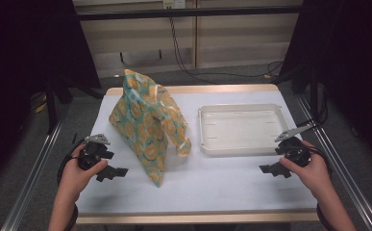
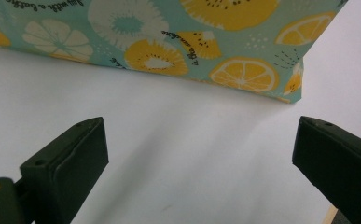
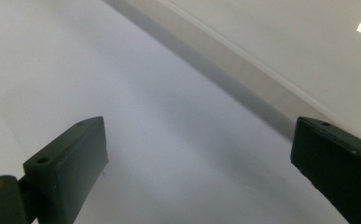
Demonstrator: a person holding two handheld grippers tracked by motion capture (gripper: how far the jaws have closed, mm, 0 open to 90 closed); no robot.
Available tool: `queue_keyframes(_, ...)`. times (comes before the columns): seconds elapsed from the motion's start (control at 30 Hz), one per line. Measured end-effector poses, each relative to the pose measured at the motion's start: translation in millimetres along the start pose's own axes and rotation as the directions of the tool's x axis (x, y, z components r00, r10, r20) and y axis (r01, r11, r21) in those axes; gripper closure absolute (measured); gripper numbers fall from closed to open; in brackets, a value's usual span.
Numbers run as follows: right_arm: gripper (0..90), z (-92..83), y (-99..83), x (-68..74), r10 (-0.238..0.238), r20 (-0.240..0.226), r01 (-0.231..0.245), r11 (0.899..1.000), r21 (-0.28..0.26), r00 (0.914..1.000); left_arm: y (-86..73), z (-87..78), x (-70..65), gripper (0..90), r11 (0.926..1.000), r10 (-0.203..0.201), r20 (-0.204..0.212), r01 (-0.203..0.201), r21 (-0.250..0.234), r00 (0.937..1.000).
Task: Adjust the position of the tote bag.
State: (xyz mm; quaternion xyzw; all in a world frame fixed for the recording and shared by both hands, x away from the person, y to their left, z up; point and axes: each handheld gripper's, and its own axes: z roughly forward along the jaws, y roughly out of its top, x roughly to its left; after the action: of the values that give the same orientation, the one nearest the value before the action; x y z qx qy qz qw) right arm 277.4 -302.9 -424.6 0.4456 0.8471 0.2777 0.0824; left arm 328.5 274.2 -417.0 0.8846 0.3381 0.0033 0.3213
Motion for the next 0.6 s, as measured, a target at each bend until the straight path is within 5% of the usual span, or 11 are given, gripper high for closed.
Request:
queue_keyframes(0.43,3.1,-1.6,-0.9,-4.7,0.017,0.002,-0.017,1.0,-0.008,0.9998,2.0,-2.9,0.5,3.0,0.9994,-0.004,-0.021,0.005,0.033,0.9998)
queue_keyframes(0.6,3.2,-3.6,-1.5,-4.4,0.02,0.0,-0.02,1.0,-0.014,0.9998,3.0,-7.0,1.3,3.0,0.9987,-0.041,-0.016,0.042,0.029,0.999)
